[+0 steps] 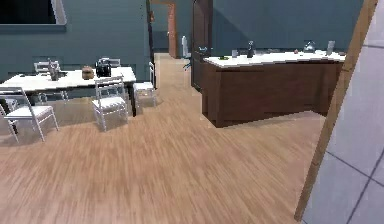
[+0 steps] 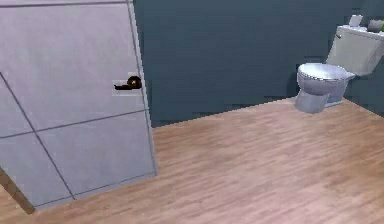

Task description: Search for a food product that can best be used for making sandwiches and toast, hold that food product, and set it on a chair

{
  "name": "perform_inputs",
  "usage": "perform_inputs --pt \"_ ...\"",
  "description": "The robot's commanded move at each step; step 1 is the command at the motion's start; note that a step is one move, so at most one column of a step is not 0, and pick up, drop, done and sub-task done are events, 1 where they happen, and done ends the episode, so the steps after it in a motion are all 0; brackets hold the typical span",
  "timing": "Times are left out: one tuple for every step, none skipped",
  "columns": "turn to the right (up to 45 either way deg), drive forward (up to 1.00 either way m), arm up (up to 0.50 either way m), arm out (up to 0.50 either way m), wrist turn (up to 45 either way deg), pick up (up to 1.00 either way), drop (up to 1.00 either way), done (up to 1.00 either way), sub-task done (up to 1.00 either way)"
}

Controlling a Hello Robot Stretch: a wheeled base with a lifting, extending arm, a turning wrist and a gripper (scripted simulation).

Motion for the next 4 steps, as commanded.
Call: perform_inputs --pt "45.0 0.00 0.00 0.00 0.0 0.00 0.00 0.00 0.00" --pt "24.0 0.00 0.00 0.00 0.0 0.00 0.00 0.00 0.00" --pt "0.0 0.05 0.00 0.00 0.0 0.00 0.00 0.00 0.00" --pt "-45.0 0.00 0.00 0.00 0.0 0.00 0.00 0.00 0.00"
